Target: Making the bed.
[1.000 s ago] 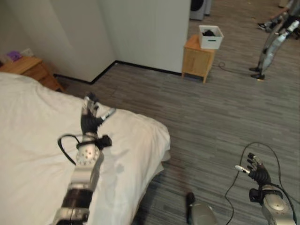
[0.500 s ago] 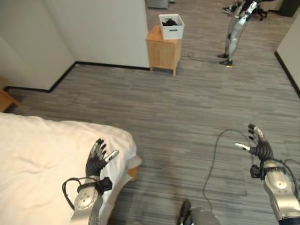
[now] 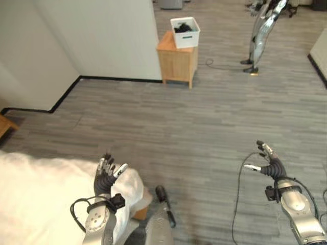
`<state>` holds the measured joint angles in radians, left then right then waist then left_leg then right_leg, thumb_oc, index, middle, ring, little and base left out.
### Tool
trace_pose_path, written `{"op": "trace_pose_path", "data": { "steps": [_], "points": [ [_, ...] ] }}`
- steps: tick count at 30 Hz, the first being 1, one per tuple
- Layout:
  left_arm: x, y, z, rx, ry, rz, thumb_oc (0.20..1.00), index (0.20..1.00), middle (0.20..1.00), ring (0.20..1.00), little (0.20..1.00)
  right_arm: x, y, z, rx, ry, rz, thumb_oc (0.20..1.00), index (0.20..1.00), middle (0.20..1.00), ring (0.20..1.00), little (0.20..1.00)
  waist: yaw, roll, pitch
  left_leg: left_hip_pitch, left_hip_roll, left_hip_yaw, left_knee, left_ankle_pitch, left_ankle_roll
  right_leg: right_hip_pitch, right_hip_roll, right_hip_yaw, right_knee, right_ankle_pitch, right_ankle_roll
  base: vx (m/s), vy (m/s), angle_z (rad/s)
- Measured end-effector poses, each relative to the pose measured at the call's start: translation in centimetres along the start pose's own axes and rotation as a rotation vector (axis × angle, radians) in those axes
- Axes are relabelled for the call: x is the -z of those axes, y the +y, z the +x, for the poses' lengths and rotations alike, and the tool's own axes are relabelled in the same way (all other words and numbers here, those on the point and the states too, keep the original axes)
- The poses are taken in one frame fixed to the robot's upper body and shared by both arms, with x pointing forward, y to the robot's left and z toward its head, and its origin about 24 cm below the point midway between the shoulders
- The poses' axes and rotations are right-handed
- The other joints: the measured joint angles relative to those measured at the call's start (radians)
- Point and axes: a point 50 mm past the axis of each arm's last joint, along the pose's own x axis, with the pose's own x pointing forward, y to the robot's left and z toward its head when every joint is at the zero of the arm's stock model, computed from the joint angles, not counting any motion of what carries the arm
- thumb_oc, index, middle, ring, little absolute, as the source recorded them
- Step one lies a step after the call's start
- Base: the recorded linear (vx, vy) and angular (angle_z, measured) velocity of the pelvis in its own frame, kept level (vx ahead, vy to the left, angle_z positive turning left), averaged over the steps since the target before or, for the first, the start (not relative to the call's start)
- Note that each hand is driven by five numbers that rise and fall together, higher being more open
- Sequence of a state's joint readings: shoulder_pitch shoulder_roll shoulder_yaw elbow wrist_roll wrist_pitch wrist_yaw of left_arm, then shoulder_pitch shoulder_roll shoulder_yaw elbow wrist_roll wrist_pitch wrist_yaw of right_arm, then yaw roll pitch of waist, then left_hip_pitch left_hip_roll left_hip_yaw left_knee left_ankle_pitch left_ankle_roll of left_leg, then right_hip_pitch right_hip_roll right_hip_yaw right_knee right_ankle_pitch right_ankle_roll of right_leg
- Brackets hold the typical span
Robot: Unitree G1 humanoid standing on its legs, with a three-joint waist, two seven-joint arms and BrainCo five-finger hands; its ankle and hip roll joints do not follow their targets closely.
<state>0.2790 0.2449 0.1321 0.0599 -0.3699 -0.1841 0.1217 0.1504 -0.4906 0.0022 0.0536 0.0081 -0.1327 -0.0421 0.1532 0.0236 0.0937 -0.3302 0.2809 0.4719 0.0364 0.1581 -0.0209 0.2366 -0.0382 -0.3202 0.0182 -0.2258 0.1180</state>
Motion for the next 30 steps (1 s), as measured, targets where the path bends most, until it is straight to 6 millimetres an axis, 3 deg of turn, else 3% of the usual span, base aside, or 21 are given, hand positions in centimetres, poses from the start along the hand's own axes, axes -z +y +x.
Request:
{"op": "trace_pose_path", "data": {
  "steps": [1,2,4,6,7,9,11,14,15,17,18,20,21,22,23,24,25,26,27,29,30],
  "points": [
    [-0.4,0.0,0.4,0.007,-0.012,0.011,1.0,1.0,1.0,1.0,1.0,0.2,0.9,-0.1,-0.017,0.012,0.018,1.0,1.0,1.0,1.0,1.0,-0.011,-0.047,-0.003,0.045,-0.05,0.003,-0.012,0.114,0.08,0.022,-0.06,0.023,0.031,0.008,0.046,0.58,0.276,-0.38],
    [-0.9,-0.3,1.0,0.02,-0.03,0.015,1.0,1.0,1.0,1.0,1.0,0.1,1.8,-0.2,-0.033,0.014,0.039,1.0,1.0,1.0,1.0,1.0,-0.007,-0.082,0.0,0.067,-0.087,0.008,-0.006,0.066,0.075,-0.001,-0.09,0.033,0.096,0.025,0.071,0.62,0.344,-0.04],
    [-1.8,-2.0,2.2,0.084,-0.052,0.016,1.0,1.0,1.0,1.0,1.0,-0.8,3.2,-0.4,-0.097,-0.022,0.017,1.0,1.0,1.0,1.0,1.0,-0.035,-0.08,0.023,0.153,-0.133,-0.024,-0.007,0.019,0.125,-0.147,-0.222,-0.008,0.567,0.109,0.042,0.48,0.301,0.5],
    [-3.1,-2.3,2.9,0.101,-0.102,0.052,1.0,1.0,1.0,1.0,1.0,-2.1,3.6,0.0,-0.09,-0.078,0.04,1.0,1.0,1.0,1.0,1.0,-0.08,-0.078,0.024,0.258,-0.191,-0.106,-0.051,-0.042,0.126,-0.22,-0.281,0.046,0.768,0.193,0.045,0.54,0.17,0.97],
    [-3.6,-2.6,3.3,0.109,-0.126,0.063,1.0,1.0,1.0,1.0,1.0,-2.4,3.5,0.2,-0.088,-0.093,0.036,1.0,1.0,1.0,1.0,1.0,-0.095,-0.059,0.032,0.284,-0.187,-0.128,-0.068,-0.049,0.117,-0.26,-0.267,0.06,0.793,0.163,0.041,0.5,0.028,1.27],
    [-4.5,-2.8,3.5,0.112,-0.172,0.062,1.0,1.0,1.0,1.0,1.0,-3.5,2.7,0.6,-0.08,-0.143,0.006,1.0,1.0,1.0,1.0,1.0,-0.135,-0.003,0.053,0.321,-0.178,-0.219,-0.106,-0.047,0.106,-0.368,-0.235,0.065,0.705,0.07,0.032,0.39,-0.043,1.39],
    [-4.6,-2.7,3.5,0.109,-0.172,0.062,1.0,1.0,1.0,1.0,1.0,-3.4,2.3,0.6,-0.082,-0.143,-0.016,1.0,1.0,1.0,1.0,1.0,-0.166,0.0,0.076,0.35,-0.202,-0.283,-0.112,-0.057,0.118,-0.446,-0.234,0.08,0.567,0.074,0.053,0.63,-0.137,1.5],
    [-3.7,-3.4,3.2,0.122,-0.148,0.034,1.0,1.0,1.0,1.0,1.0,-2.3,2.7,-0.2,-0.101,-0.097,-0.012,1.0,1.0,1.0,1.0,1.0,-0.217,0.033,0.104,0.33,-0.166,-0.515,-0.09,-0.112,0.102,-0.406,-0.036,0.345,0.085,0.089,0.052,0.61,-0.159,2.15],
    [-3.4,-3.3,3.1,0.123,-0.135,0.041,1.0,1.0,1.0,1.0,1.0,-2.3,3.2,0.2,-0.113,-0.093,0.013,1.0,1.0,1.0,1.0,1.0,-0.207,-0.027,0.128,0.332,-0.169,-0.556,-0.091,-0.143,0.083,-0.422,-0.038,0.409,-0.117,0.163,0.053,0.76,-0.238,2.72],
    [-3.1,-2.1,2.7,0.112,-0.117,0.084,1.0,1.0,1.0,1.0,1.0,-1.9,4.0,0.2,-0.104,-0.072,0.06,1.0,1.0,1.0,1.0,1.0,-0.203,-0.113,0.122,0.364,-0.194,-0.577,-0.112,-0.169,0.024,-0.442,-0.107,0.39,-0.087,0.189,0.072,0.56,-0.19,2.28],
    [-1.9,-1.7,1.9,0.082,-0.07,0.062,1.0,1.0,1.0,1.0,1.0,-2.0,4.1,1.0,-0.092,-0.07,0.078,1.0,1.0,1.0,1.0,1.0,-0.2,-0.095,0.142,0.306,-0.193,-0.59,0.144,-0.264,-0.085,-0.45,-0.099,0.355,0.025,0.274,0.078,0.52,-0.23,1.41],
    [-0.3,-1.1,0.4,0.069,-0.007,0.058,1.0,1.0,1.0,1.0,1.0,-2.2,4.1,0.9,-0.108,-0.08,0.069,1.0,1.0,1.0,1.0,1.0,-0.201,-0.076,0.142,0.309,-0.21,-0.585,0.272,-0.334,-0.1,-0.42,-0.092,0.311,0.045,0.274,0.078,0.5,-0.274,0.57],
    [0.1,-0.8,0.0,0.062,0.013,0.061,1.0,1.0,1.0,1.0,1.0,-2.2,4.4,0.8,-0.142,-0.084,0.056,1.0,1.0,1.0,1.0,1.0,-0.2,-0.023,0.126,0.343,-0.196,-0.581,0.231,-0.341,-0.084,-0.395,-0.072,0.275,0.043,0.259,0.097,0.25,-0.214,0.72],
    [-0.5,-1.1,0.2,0.076,-0.019,0.053,1.0,1.0,1.0,1.0,1.0,-2.3,3.7,1.0,-0.17,-0.098,0.001,1.0,1.0,1.0,1.0,1.0,-0.211,0.065,0.113,0.367,-0.078,-0.581,0.124,-0.364,-0.066,-0.466,-0.001,0.247,0.324,0.181,-0.015,0.19,-0.183,1.05],
    [-1.6,-0.8,0.8,0.08,-0.064,0.073,1.0,1.0,1.0,1.0,1.0,-2.2,4.1,0.9,-0.186,-0.09,0.013,1.0,1.0,1.0,1.0,1.0,-0.212,0.013,0.115,0.364,-0.106,-0.587,0.127,-0.374,-0.07,-0.442,-0.03,0.259,0.329,0.088,-0.055,0.11,-0.174,1.29],
    [-1.8,-1.2,1.2,0.084,-0.076,0.063,1.0,1.0,1.0,1.0,1.0,-2.3,3.7,1.4,-0.184,-0.095,-0.004,1.0,1.0,1.0,1.0,1.0,-0.202,0.034,0.124,0.343,-0.095,-0.59,0.166,-0.3,-0.075,-0.434,-0.029,0.231,0.34,0.061,-0.052,0.1,-0.158,1.06],
    [-2.3,-1.6,1.7,0.095,-0.097,0.058,1.0,1.0,1.0,1.0,1.0,-2.5,3.2,2.1,-0.172,-0.101,-0.011,1.0,1.0,1.0,1.0,1.0,-0.195,0.015,0.132,0.28,-0.1,-0.539,0.246,-0.233,-0.159,-0.436,-0.052,0.21,0.331,0.069,-0.082,0.05,-0.107,0.91],
    [-2.4,-1.9,2.1,0.099,-0.105,0.054,1.0,1.0,1.0,1.0,1.0,-3.2,2.9,2.7,-0.157,-0.121,-0.013,1.0,1.0,1.0,1.0,1.0,-0.183,-0.006,0.147,0.21,-0.121,-0.496,0.327,-0.148,-0.161,-0.424,-0.081,0.193,0.301,0.085,-0.1,0.19,-0.074,0.86],
    [-2.4,-2.2,2.4,0.1,-0.104,0.049,1.0,1.0,1.0,1.0,1.0,-4.4,2.8,3.5,-0.147,-0.169,-0.012,1.0,1.0,1.0,1.0,1.0,-0.171,-0.025,0.159,0.137,-0.1,-0.337,0.368,-0.077,-0.137,-0.369,-0.111,0.146,0.209,0.123,-0.094,0.25,-0.021,0.9],
    [-2.4,-2.3,2.4,0.113,-0.104,0.055,1.0,1.0,1.0,1.0,1.0,-5.6,2.8,3.8,-0.138,-0.216,-0.009,1.0,1.0,1.0,1.0,1.0,-0.177,-0.01,0.143,0.162,-0.034,-0.051,0.2,-0.087,-0.128,-0.299,-0.097,0.069,0.094,0.158,-0.109,0.22,-0.002,1.02],
    [-2.7,-2.6,2.6,0.119,-0.118,0.051,1.0,1.0,1.0,1.0,1.0,-6.1,2.6,4.0,-0.126,-0.238,-0.013,1.0,1.0,1.0,1.0,1.0,-0.175,-0.018,0.148,0.161,-0.049,-0.045,0.132,-0.087,-0.128,-0.291,-0.093,0.062,0.073,0.165,-0.113,0.13,0.032,0.69]
  ]
}}
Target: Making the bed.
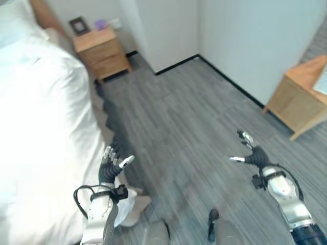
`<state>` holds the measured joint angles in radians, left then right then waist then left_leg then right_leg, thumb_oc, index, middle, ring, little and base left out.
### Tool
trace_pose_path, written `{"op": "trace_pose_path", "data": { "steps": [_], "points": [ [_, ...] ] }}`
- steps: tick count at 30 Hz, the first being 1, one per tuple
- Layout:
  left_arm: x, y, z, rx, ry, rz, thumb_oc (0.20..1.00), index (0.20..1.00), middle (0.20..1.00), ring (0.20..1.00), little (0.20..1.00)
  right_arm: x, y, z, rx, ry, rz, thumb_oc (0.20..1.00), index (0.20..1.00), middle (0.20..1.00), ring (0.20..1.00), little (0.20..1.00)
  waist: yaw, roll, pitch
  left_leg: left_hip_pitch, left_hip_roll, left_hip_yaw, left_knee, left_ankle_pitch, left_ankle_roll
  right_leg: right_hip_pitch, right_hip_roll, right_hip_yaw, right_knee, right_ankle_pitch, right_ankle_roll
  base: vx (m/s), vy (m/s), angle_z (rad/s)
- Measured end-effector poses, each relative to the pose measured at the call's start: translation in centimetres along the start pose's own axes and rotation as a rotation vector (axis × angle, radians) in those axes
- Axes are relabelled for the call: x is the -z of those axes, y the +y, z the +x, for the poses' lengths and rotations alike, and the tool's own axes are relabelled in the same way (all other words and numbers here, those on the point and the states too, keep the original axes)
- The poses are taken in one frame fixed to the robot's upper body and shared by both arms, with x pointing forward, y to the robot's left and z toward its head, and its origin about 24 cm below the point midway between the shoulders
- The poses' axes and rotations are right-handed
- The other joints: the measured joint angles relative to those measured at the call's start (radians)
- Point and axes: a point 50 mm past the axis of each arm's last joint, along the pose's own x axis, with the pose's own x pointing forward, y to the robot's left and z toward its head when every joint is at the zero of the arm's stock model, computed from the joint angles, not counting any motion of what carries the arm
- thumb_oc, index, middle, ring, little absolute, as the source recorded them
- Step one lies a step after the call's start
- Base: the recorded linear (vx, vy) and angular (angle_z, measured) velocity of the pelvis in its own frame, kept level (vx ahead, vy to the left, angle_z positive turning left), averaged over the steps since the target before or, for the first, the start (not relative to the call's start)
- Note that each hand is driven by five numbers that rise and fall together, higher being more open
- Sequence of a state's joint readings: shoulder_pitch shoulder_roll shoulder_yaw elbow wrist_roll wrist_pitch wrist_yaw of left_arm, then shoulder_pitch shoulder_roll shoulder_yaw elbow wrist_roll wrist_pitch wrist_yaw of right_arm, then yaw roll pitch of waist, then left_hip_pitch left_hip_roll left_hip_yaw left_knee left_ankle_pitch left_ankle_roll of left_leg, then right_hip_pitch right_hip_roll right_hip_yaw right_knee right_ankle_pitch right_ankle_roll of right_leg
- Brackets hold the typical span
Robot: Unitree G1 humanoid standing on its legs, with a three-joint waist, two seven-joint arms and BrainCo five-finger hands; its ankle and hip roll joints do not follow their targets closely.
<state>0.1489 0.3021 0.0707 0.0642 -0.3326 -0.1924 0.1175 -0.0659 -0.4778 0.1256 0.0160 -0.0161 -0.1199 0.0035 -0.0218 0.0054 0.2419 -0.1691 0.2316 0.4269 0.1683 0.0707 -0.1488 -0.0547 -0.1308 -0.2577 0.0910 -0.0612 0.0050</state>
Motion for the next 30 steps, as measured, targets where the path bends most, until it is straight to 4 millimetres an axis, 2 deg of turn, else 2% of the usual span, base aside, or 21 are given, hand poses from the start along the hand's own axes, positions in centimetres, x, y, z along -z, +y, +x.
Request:
{"op": "trace_pose_path", "data": {
  "steps": [2,3,5,7,9,10,11,12,13,14,15,17,18,19,20,21,25,26,27,28,30],
  "points": [
    [-0.1,0.3,-0.1,-0.006,-0.001,0.01,1.0,1.0,1.0,1.0,1.0,-0.8,-0.3,0.8,0.014,-0.035,-0.002,1.0,1.0,1.0,1.0,1.0,0.032,0.016,-0.005,-0.01,-0.024,0.028,-0.096,0.009,0.008,0.034,0.017,-0.026,-0.078,0.039,0.017,0.18,0.069,0.26],
    [-0.1,0.3,-0.1,-0.008,-0.004,0.013,1.0,1.0,1.0,1.0,1.0,-0.9,-0.2,0.9,0.015,-0.038,-0.002,1.0,1.0,1.0,1.0,1.0,0.031,0.038,-0.008,-0.016,-0.016,0.037,-0.11,0.015,0.012,0.058,0.033,-0.037,-0.103,0.052,0.006,0.3,0.126,0.18],
    [-0.2,0.4,-0.1,-0.012,-0.004,0.014,1.0,1.0,1.0,1.0,1.0,-0.8,-0.1,0.8,0.013,-0.032,-0.005,1.0,1.0,1.0,1.0,1.0,0.031,0.049,-0.008,-0.001,-0.004,0.028,-0.152,0.02,0.019,0.084,0.056,-0.042,-0.13,0.053,0.009,0.25,0.111,-0.04],
    [0.0,0.5,-0.4,-0.012,0.007,0.019,1.0,1.0,1.0,1.0,1.0,-0.4,0.1,0.4,0.014,-0.013,0.0,1.0,1.0,1.0,1.0,1.0,0.022,0.062,-0.012,0.093,-0.033,-0.012,-0.239,0.025,0.029,0.149,0.074,-0.051,-0.169,0.054,0.038,0.24,0.123,-0.12],
    [0.0,0.4,-0.3,-0.001,0.003,0.039,1.0,1.0,1.0,1.0,1.0,0.3,0.1,-0.3,0.013,0.015,-0.002,1.0,1.0,1.0,1.0,1.0,-0.008,0.078,-0.017,0.144,-0.046,-0.005,-0.267,0.055,0.082,0.185,0.075,-0.07,-0.139,0.022,0.066,0.13,0.071,0.21],
    [-0.2,0.3,0.0,0.004,-0.004,0.049,1.0,1.0,1.0,1.0,1.0,0.5,0.3,-0.5,0.006,0.026,0.002,1.0,1.0,1.0,1.0,1.0,-0.008,0.07,-0.01,0.157,-0.057,-0.003,-0.267,0.055,0.1,0.151,0.042,-0.059,-0.018,-0.019,0.066,0.09,0.015,0.34],
    [-0.7,0.0,0.4,0.019,-0.025,0.057,1.0,1.0,1.0,1.0,1.0,0.6,1.0,-1.0,-0.019,0.031,0.01,1.0,1.0,1.0,1.0,1.0,-0.024,0.067,-0.011,0.174,-0.082,-0.03,-0.267,0.049,0.166,0.031,-0.024,-0.036,0.256,-0.068,0.083,0.09,-0.004,0.35],
    [-1.0,0.1,0.7,0.021,-0.037,0.066,1.0,1.0,1.0,1.0,1.0,0.5,1.4,-1.1,-0.03,0.03,0.019,1.0,1.0,1.0,1.0,1.0,-0.031,0.056,-0.009,0.179,-0.102,-0.041,-0.264,0.042,0.177,-0.014,-0.055,-0.015,0.348,-0.089,0.104,0.16,-0.008,0.52],
    [-1.4,0.1,1.1,0.025,-0.05,0.076,1.0,1.0,1.0,1.0,1.0,0.4,1.7,-1.2,-0.039,0.022,0.024,1.0,1.0,1.0,1.0,1.0,-0.036,0.043,-0.008,0.178,-0.121,-0.057,-0.262,0.039,0.182,-0.047,-0.068,0.021,0.382,-0.112,0.12,0.23,-0.052,0.67],
    [-2.0,0.1,1.6,0.032,-0.071,0.091,1.0,1.0,1.0,1.0,1.0,-0.1,2.0,-1.0,-0.04,0.004,0.038,1.0,1.0,1.0,1.0,1.0,-0.044,0.032,-0.008,0.161,-0.14,-0.084,-0.262,0.035,0.189,-0.085,-0.045,0.136,0.306,-0.116,0.129,0.16,-0.067,0.83],
    [-2.3,0.1,1.8,0.039,-0.081,0.102,1.0,1.0,1.0,1.0,1.0,-0.2,2.1,-0.9,-0.04,-0.003,0.043,1.0,1.0,1.0,1.0,1.0,-0.055,0.027,-0.009,0.152,-0.151,-0.108,-0.261,0.039,0.194,-0.093,-0.043,0.16,0.234,-0.112,0.131,0.14,-0.106,0.92],
    [-2.6,-0.1,2.2,0.046,-0.095,0.101,1.0,1.0,1.0,1.0,1.0,-0.2,2.1,-0.9,-0.035,-0.004,0.045,1.0,1.0,1.0,1.0,1.0,-0.077,0.03,-0.003,0.137,-0.16,-0.195,-0.262,0.035,0.19,-0.096,0.034,0.327,0.077,-0.079,0.129,0.06,-0.086,1.13],
    [-2.7,-0.2,2.2,0.049,-0.099,0.103,1.0,1.0,1.0,1.0,1.0,-0.2,2.1,-0.8,-0.036,-0.002,0.045,1.0,1.0,1.0,1.0,1.0,-0.086,0.022,0.0,0.133,-0.166,-0.222,-0.262,0.036,0.187,-0.092,0.05,0.366,-0.003,-0.033,0.127,0.05,-0.051,1.22],
    [-2.6,0.2,2.1,0.047,-0.092,0.116,1.0,1.0,1.0,1.0,1.0,-0.3,2.2,-0.5,-0.036,-0.009,0.05,1.0,1.0,1.0,1.0,1.0,-0.077,-0.01,-0.003,0.141,-0.189,-0.226,-0.262,0.031,0.181,-0.093,0.032,0.362,-0.099,0.057,0.119,0.06,-0.058,0.82],
    [-2.5,0.6,1.9,0.045,-0.082,0.136,1.0,1.0,1.0,1.0,1.0,-0.7,2.4,-0.2,-0.033,-0.024,0.059,1.0,1.0,1.0,1.0,1.0,-0.066,-0.03,-0.007,0.147,-0.209,-0.228,-0.268,0.017,0.174,-0.095,0.008,0.329,-0.129,0.09,0.112,0.09,-0.075,0.43],
    [-2.2,0.9,1.6,0.044,-0.066,0.149,1.0,1.0,1.0,1.0,1.0,-1.0,2.5,0.1,-0.023,-0.039,0.072,1.0,1.0,1.0,1.0,1.0,-0.056,-0.051,-0.009,0.162,-0.224,-0.23,-0.268,0.006,0.159,-0.081,-0.017,0.3,-0.136,0.186,0.106,0.08,-0.071,0.25],
    [-1.2,0.2,0.8,0.052,-0.035,0.1,1.0,1.0,1.0,1.0,1.0,-0.3,1.8,0.1,-0.003,-0.012,0.044,1.0,1.0,1.0,1.0,1.0,-0.061,-0.001,-0.024,0.198,-0.136,-0.178,-0.268,-0.01,0.113,0.003,0.025,0.196,-0.195,0.218,0.1,0.12,-0.047,0.49],
    [-0.4,0.5,0.0,0.05,0.001,0.098,1.0,1.0,1.0,1.0,1.0,0.0,1.2,-0.1,0.003,-0.001,0.023,1.0,1.0,1.0,1.0,1.0,-0.057,0.029,-0.079,0.241,-0.098,-0.163,-0.268,-0.018,0.07,0.049,0.058,0.18,-0.195,0.192,0.077,0.29,0.205,0.34],
    [-0.4,0.1,0.9,0.021,-0.002,0.151,1.0,1.0,1.0,1.0,1.0,1.4,0.2,-0.7,0.038,0.069,-0.001,1.0,1.0,1.0,1.0,1.0,-0.025,0.024,-0.076,0.203,-0.082,-0.109,-0.192,-0.035,0.051,0.051,0.03,0.099,-0.192,0.18,0.053,0.26,0.207,0.2],
    [-0.6,0.0,2.2,-0.011,-0.007,0.178,1.0,1.0,1.0,1.0,1.0,3.4,-1.2,-1.3,0.072,0.172,-0.04,1.0,1.0,1.0,1.0,1.0,0.01,-0.017,-0.06,0.118,-0.065,-0.086,-0.034,-0.073,0.011,0.054,0.008,0.105,-0.196,0.177,0.048,0.36,0.328,0.22],
    [-0.4,0.5,3.4,-0.068,0.015,0.201,1.0,1.0,1.0,1.0,1.0,7.3,-3.7,-2.9,0.136,0.402,-0.091,1.0,1.0,1.0,1.0,1.0,0.055,-0.043,-0.07,0.061,-0.042,-0.059,-0.094,-0.071,-0.011,0.041,-0.01,0.088,-0.197,0.168,0.057,0.35,0.246,0.12]
  ]
}}
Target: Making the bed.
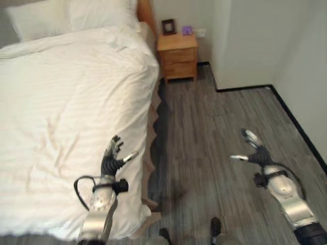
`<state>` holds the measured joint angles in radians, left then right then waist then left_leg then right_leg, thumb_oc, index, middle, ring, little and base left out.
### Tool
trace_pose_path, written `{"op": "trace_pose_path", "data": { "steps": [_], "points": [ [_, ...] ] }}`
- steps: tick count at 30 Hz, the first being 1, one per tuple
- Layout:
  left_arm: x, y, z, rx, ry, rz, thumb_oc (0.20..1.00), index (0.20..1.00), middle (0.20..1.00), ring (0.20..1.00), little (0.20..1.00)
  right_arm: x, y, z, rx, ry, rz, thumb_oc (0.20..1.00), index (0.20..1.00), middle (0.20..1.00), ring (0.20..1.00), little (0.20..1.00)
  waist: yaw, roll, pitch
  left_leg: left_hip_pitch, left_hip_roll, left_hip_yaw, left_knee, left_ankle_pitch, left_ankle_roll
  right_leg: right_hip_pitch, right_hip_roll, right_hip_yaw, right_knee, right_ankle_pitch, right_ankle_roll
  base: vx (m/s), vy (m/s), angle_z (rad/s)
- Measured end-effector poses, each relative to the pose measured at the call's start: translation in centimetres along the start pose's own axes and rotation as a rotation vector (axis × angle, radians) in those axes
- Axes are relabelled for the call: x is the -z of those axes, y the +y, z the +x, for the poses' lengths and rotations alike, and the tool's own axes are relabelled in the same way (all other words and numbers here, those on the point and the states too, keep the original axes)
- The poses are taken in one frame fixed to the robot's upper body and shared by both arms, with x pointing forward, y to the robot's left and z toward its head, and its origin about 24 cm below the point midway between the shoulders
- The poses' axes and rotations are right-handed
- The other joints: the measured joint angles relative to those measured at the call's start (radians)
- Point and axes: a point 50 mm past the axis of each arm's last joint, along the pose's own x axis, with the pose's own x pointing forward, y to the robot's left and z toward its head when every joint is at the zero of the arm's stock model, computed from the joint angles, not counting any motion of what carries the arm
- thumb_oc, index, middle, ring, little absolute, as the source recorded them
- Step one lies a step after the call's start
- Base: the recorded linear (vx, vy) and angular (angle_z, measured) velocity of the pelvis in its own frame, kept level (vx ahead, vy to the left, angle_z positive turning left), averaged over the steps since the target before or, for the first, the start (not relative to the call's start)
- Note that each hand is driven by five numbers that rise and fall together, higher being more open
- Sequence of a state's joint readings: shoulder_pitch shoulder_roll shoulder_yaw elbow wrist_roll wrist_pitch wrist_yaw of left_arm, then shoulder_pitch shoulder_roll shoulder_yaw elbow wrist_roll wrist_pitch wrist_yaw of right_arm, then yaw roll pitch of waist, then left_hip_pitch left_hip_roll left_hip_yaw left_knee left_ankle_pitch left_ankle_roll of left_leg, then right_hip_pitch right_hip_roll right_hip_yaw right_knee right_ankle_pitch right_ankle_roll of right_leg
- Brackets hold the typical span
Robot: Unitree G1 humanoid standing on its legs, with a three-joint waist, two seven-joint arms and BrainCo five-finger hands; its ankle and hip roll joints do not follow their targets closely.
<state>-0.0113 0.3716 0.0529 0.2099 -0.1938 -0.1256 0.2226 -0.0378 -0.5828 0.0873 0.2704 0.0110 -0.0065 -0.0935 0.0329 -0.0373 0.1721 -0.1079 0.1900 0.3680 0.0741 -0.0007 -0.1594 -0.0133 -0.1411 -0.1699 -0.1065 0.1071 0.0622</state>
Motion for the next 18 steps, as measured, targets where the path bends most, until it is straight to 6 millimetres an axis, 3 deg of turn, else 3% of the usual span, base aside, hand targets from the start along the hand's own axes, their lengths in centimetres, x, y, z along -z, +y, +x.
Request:
{"op": "trace_pose_path", "data": {
  "steps": [2,3,4,5,6,8,9,10,11,12,14,16,17,18],
  "points": [
    [1.3,0.7,-0.6,-0.026,0.06,0.017,1.0,1.0,1.0,1.0,1.0,1.8,-1.8,0.0,0.061,0.095,-0.005,1.0,1.0,1.0,1.0,1.0,0.026,0.017,-0.005,0.01,0.017,-0.034,-0.108,0.026,-0.014,0.002,0.005,0.006,0.005,-0.053,0.057,0.48,0.255,-0.44],
    [1.6,0.6,-0.8,-0.019,0.081,0.019,1.0,1.0,1.0,1.0,1.0,2.2,-3.6,0.0,0.103,0.117,-0.034,1.0,1.0,1.0,1.0,1.0,0.059,0.12,-0.003,0.039,0.11,-0.098,-0.151,0.085,-0.037,-0.035,0.062,-0.047,0.233,-0.104,0.001,0.52,0.254,-0.61],
    [0.5,2.0,-0.6,-0.018,0.037,0.075,1.0,1.0,1.0,1.0,1.0,2.4,-2.7,-0.2,0.085,0.125,-0.007,1.0,1.0,1.0,1.0,1.0,0.057,0.042,0.004,0.054,0.074,-0.1,-0.108,0.114,-0.041,-0.029,-0.009,-0.021,0.337,-0.226,0.011,0.53,0.231,-0.59],
    [0.6,2.7,-0.9,-0.027,0.04,0.091,1.0,1.0,1.0,1.0,1.0,2.3,-2.4,-0.2,0.071,0.115,-0.004,1.0,1.0,1.0,1.0,1.0,0.06,0.026,-0.003,0.058,0.07,-0.095,-0.082,0.102,-0.029,-0.028,0.001,0.003,0.328,-0.229,0.016,0.45,0.19,-0.36],
    [1.0,3.2,-1.4,-0.037,0.055,0.101,1.0,1.0,1.0,1.0,1.0,1.6,-2.6,-0.3,0.072,0.078,-0.013,1.0,1.0,1.0,1.0,1.0,0.058,0.019,-0.026,0.058,0.064,-0.094,-0.074,0.103,-0.032,-0.003,0.009,0.029,0.255,-0.224,0.027,0.37,0.123,-0.56],
    [1.0,2.9,-1.5,-0.031,0.055,0.093,1.0,1.0,1.0,1.0,1.0,0.6,-3.5,-0.3,0.112,0.028,-0.013,1.0,1.0,1.0,1.0,1.0,0.072,0.041,-0.043,0.075,0.065,-0.072,-0.101,0.092,-0.02,0.055,-0.001,-0.009,0.136,-0.216,0.025,0.25,0.1,-0.82],
    [0.1,2.5,-1.1,-0.025,0.016,0.076,1.0,1.0,1.0,1.0,1.0,0.0,-3.6,0.1,0.127,0.004,-0.011,1.0,1.0,1.0,1.0,1.0,0.085,0.045,-0.038,0.099,0.057,-0.027,-0.099,0.088,0.045,0.03,-0.055,-0.051,0.265,-0.228,0.029,0.29,0.16,-0.83],
    [-0.5,2.4,-0.8,-0.019,-0.008,0.075,1.0,1.0,1.0,1.0,1.0,-0.1,-3.4,-0.1,0.116,-0.001,-0.028,1.0,1.0,1.0,1.0,1.0,0.082,0.029,-0.041,0.11,0.039,-0.014,-0.098,0.084,0.076,0.038,-0.096,-0.049,0.308,-0.23,0.029,0.38,0.216,-0.64],
    [-1.6,2.5,0.1,0.003,-0.046,0.116,1.0,1.0,1.0,1.0,1.0,-1.8,-2.6,0.8,0.109,-0.061,-0.037,1.0,1.0,1.0,1.0,1.0,0.048,0.009,-0.03,0.128,0.006,-0.013,-0.09,0.053,0.071,-0.03,-0.129,0.015,0.49,-0.166,0.053,0.39,0.177,-0.2],
    [-2.6,2.0,0.4,0.044,-0.089,0.131,1.0,1.0,1.0,1.0,1.0,-3.6,-2.9,0.9,0.137,-0.136,-0.032,1.0,1.0,1.0,1.0,1.0,0.009,0.046,-0.019,0.164,0.022,0.001,-0.129,0.074,0.1,-0.089,-0.147,0.01,0.601,-0.089,0.101,0.44,0.148,-0.14],
    [-3.2,2.0,0.8,0.037,-0.115,0.125,1.0,1.0,1.0,1.0,1.0,-4.3,-2.9,0.8,0.148,-0.166,-0.039,1.0,1.0,1.0,1.0,1.0,0.005,0.042,-0.018,0.173,0.015,0.006,-0.128,0.046,0.101,-0.089,-0.173,-0.054,0.594,-0.085,0.122,0.43,0.057,-0.16],
    [-3.2,1.4,0.8,0.05,-0.115,0.114,1.0,1.0,1.0,1.0,1.0,-5.3,-3.0,0.6,0.166,-0.22,-0.038,1.0,1.0,1.0,1.0,1.0,-0.005,0.053,-0.009,0.171,0.029,0.0,-0.142,0.05,0.11,-0.089,-0.167,-0.155,0.507,-0.138,0.136,0.44,-0.063,-0.12],
    [-2.8,0.4,0.6,0.071,-0.103,0.089,1.0,1.0,1.0,1.0,1.0,-5.8,-2.9,0.5,0.169,-0.251,-0.035,1.0,1.0,1.0,1.0,1.0,-0.03,0.051,0.007,0.16,0.048,-0.026,-0.149,0.05,0.109,-0.095,-0.134,-0.188,0.282,-0.125,0.134,0.79,-0.232,0.11],
    [-2.4,-0.4,0.3,0.075,-0.086,0.048,1.0,1.0,1.0,1.0,1.0,-5.7,-2.7,0.4,0.164,-0.245,-0.035,1.0,1.0,1.0,1.0,1.0,-0.06,0.046,0.02,0.152,0.077,-0.029,-0.138,0.047,0.083,-0.125,-0.12,-0.197,0.151,-0.086,0.134,0.85,-0.312,0.24]
  ]
}}
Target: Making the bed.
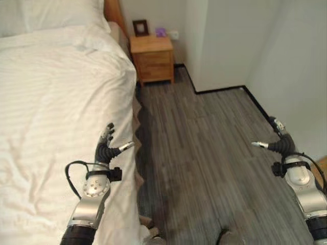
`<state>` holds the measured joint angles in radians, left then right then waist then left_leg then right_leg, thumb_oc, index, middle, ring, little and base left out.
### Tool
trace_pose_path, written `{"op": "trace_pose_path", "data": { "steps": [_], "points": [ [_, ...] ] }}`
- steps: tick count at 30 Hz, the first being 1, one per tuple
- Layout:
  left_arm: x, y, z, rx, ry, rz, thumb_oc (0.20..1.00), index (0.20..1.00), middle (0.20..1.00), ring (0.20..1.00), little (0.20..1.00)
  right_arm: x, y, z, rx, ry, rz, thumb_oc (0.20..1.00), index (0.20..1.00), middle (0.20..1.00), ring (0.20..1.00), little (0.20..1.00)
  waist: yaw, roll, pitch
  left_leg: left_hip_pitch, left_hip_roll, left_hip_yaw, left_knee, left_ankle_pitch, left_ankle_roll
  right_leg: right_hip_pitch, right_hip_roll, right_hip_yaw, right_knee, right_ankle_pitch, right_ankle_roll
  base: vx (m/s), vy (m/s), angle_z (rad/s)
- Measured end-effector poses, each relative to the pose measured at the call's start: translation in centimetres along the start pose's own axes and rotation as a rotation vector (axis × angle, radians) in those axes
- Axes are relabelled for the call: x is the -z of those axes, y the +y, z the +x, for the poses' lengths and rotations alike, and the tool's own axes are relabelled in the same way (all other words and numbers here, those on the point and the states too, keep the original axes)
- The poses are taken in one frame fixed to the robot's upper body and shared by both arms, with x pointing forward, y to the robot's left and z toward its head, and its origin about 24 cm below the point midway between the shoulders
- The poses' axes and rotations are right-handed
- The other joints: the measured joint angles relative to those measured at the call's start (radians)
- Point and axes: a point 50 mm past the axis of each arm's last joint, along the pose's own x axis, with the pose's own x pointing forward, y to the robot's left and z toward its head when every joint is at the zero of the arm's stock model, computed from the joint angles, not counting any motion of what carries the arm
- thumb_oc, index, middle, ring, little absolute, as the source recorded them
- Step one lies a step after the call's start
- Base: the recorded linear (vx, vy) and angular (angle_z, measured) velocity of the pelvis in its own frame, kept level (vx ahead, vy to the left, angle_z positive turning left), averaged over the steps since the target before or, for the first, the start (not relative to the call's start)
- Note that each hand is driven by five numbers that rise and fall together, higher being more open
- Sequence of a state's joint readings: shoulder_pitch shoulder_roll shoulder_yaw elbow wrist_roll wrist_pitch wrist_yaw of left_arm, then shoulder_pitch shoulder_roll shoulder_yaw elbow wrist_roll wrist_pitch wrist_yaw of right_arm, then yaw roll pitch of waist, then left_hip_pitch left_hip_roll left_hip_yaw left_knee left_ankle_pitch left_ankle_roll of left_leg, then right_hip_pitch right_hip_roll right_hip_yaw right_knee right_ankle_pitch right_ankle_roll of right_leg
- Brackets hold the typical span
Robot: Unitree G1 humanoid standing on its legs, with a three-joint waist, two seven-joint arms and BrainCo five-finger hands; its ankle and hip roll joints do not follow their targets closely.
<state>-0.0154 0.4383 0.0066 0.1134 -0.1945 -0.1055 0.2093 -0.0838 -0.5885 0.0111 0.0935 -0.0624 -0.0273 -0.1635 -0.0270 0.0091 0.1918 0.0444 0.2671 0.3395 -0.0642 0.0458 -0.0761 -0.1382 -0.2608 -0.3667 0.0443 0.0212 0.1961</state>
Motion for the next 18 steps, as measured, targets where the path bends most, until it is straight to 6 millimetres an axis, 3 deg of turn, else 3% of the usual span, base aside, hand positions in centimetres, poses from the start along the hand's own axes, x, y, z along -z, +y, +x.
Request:
{"op": "trace_pose_path", "data": {
  "steps": [2,3,4,5,6,7,8,9,11,12,13,14,15,16,17,18],
  "points": [
    [-0.1,-1.0,0.2,0.007,0.004,-0.039,1.0,1.0,1.0,1.0,1.0,0.7,-0.1,-0.9,0.01,0.028,0.013,1.0,1.0,1.0,1.0,1.0,-0.033,-0.012,0.008,-0.028,0.02,-0.052,0.014,-0.015,-0.034,0.006,-0.008,-0.007,-0.128,0.012,0.007,0.56,-0.214,0.65],
    [0.2,-1.3,0.2,0.026,0.012,-0.045,1.0,1.0,1.0,1.0,1.0,1.4,0.1,-1.2,0.002,0.059,0.01,1.0,1.0,1.0,1.0,1.0,-0.05,-0.016,0.006,-0.002,0.019,-0.072,-0.029,-0.007,-0.05,0.022,-0.005,-0.022,-0.146,0.072,0.018,0.56,-0.204,0.74],
    [0.7,-1.8,0.1,0.045,0.036,-0.047,1.0,1.0,1.0,1.0,1.0,2.4,0.1,-1.5,0.001,0.1,0.003,1.0,1.0,1.0,1.0,1.0,-0.067,-0.001,0.021,0.03,0.047,-0.089,-0.024,-0.011,-0.077,0.036,0.021,-0.021,-0.145,0.121,0.022,0.78,-0.275,0.18],
    [1.2,-1.8,-0.1,0.033,0.056,-0.063,1.0,1.0,1.0,1.0,1.0,2.7,0.3,-1.4,0.001,0.117,0.01,1.0,1.0,1.0,1.0,1.0,-0.06,-0.008,0.023,0.027,0.03,-0.114,0.056,-0.041,-0.137,0.018,0.005,-0.008,-0.109,0.139,0.015,0.65,-0.196,-0.28],
    [2.1,-2.3,-0.7,0.027,0.103,-0.089,1.0,1.0,1.0,1.0,1.0,2.7,0.1,-1.5,0.008,0.117,0.01,1.0,1.0,1.0,1.0,1.0,-0.083,0.002,0.03,0.037,0.007,-0.095,0.205,-0.092,-0.168,0.007,-0.001,0.008,-0.025,0.115,0.006,0.69,-0.229,-0.11],
    [2.1,-2.7,-0.8,0.043,0.103,-0.096,1.0,1.0,1.0,1.0,1.0,3.0,-0.3,-1.9,0.002,0.128,-0.013,1.0,1.0,1.0,1.0,1.0,-0.118,0.04,0.019,0.058,0.019,-0.098,0.168,-0.092,-0.152,0.022,0.022,0.002,-0.003,0.09,-0.036,0.59,-0.242,0.21],
    [1.6,-2.9,-0.7,0.049,0.077,-0.107,1.0,1.0,1.0,1.0,1.0,3.4,-0.9,-2.1,-0.004,0.139,-0.045,1.0,1.0,1.0,1.0,1.0,-0.141,0.081,0.013,0.1,0.029,-0.097,0.099,-0.069,-0.11,0.029,0.058,-0.004,0.031,0.058,-0.066,0.49,-0.3,0.48],
    [1.1,-3.0,-0.4,0.057,0.053,-0.104,1.0,1.0,1.0,1.0,1.0,3.7,-0.9,-2.2,-0.004,0.155,-0.045,1.0,1.0,1.0,1.0,1.0,-0.145,0.09,0.014,0.113,0.052,-0.108,0.103,-0.065,-0.098,0.042,0.088,0.013,0.05,0.028,-0.071,0.41,-0.36,0.2],
    [0.6,-3.3,0.0,0.076,0.027,-0.098,1.0,1.0,1.0,1.0,1.0,3.9,-0.3,-2.3,-0.03,0.163,-0.038,1.0,1.0,1.0,1.0,1.0,-0.112,0.055,0.008,0.013,0.072,-0.192,0.32,-0.032,-0.129,0.057,0.096,0.012,0.073,-0.004,-0.094,0.46,-0.468,0.13],
    [0.7,-3.3,-0.1,0.073,0.032,-0.104,1.0,1.0,1.0,1.0,1.0,3.6,-0.4,-2.1,-0.025,0.15,-0.034,1.0,1.0,1.0,1.0,1.0,-0.088,0.031,0.022,-0.105,0.077,-0.283,0.527,0.038,-0.136,0.057,0.1,0.015,0.116,-0.045,-0.139,0.66,-0.478,0.21],
    [1.9,-3.1,-1.2,0.06,0.087,-0.123,1.0,1.0,1.0,1.0,1.0,3.5,0.0,-2.1,-0.024,0.148,-0.015,1.0,1.0,1.0,1.0,1.0,-0.049,-0.017,0.039,-0.235,0.076,-0.362,0.742,0.314,-0.1,0.1,0.095,0.015,0.13,-0.105,-0.171,0.68,-0.355,0.27],
    [2.9,-2.9,-2.1,0.055,0.132,-0.134,1.0,1.0,1.0,1.0,1.0,3.2,0.3,-1.9,-0.02,0.138,0.005,1.0,1.0,1.0,1.0,1.0,-0.031,-0.038,0.041,-0.299,0.073,-0.323,0.839,0.294,-0.094,0.144,0.097,0.007,0.093,-0.11,-0.179,0.7,-0.191,0.21],
    [3.5,-2.8,-2.7,0.057,0.157,-0.13,1.0,1.0,1.0,1.0,1.0,2.7,0.4,-1.6,-0.015,0.119,0.014,1.0,1.0,1.0,1.0,1.0,-0.015,-0.062,0.044,-0.349,0.052,-0.257,0.884,0.203,-0.095,0.157,0.089,0.008,0.075,-0.114,-0.186,0.55,-0.022,0.13],
    [3.7,-2.8,-3.1,0.06,0.169,-0.129,1.0,1.0,1.0,1.0,1.0,2.0,0.2,-1.0,-0.005,0.087,0.019,1.0,1.0,1.0,1.0,1.0,0.015,-0.08,0.052,-0.396,-0.011,-0.175,0.824,0.099,-0.101,0.178,0.085,0.025,0.029,-0.108,-0.176,0.58,0.06,-0.05],
    [4.0,-2.7,-3.3,0.063,0.179,-0.128,1.0,1.0,1.0,1.0,1.0,1.6,0.2,-0.6,-0.003,0.075,0.023,1.0,1.0,1.0,1.0,1.0,0.045,-0.07,0.052,-0.413,-0.036,-0.095,0.708,0.054,-0.095,0.197,0.102,0.031,-0.01,-0.097,-0.167,0.68,0.128,-0.25],
    [4.1,-2.6,-3.5,0.063,0.183,-0.127,1.0,1.0,1.0,1.0,1.0,1.3,0.4,-0.4,-0.013,0.062,0.02,1.0,1.0,1.0,1.0,1.0,0.071,-0.051,0.051,-0.406,-0.042,-0.039,0.581,0.053,-0.087,0.215,0.13,0.044,-0.033,-0.082,-0.179,0.75,0.207,-0.34]
  ]
}}
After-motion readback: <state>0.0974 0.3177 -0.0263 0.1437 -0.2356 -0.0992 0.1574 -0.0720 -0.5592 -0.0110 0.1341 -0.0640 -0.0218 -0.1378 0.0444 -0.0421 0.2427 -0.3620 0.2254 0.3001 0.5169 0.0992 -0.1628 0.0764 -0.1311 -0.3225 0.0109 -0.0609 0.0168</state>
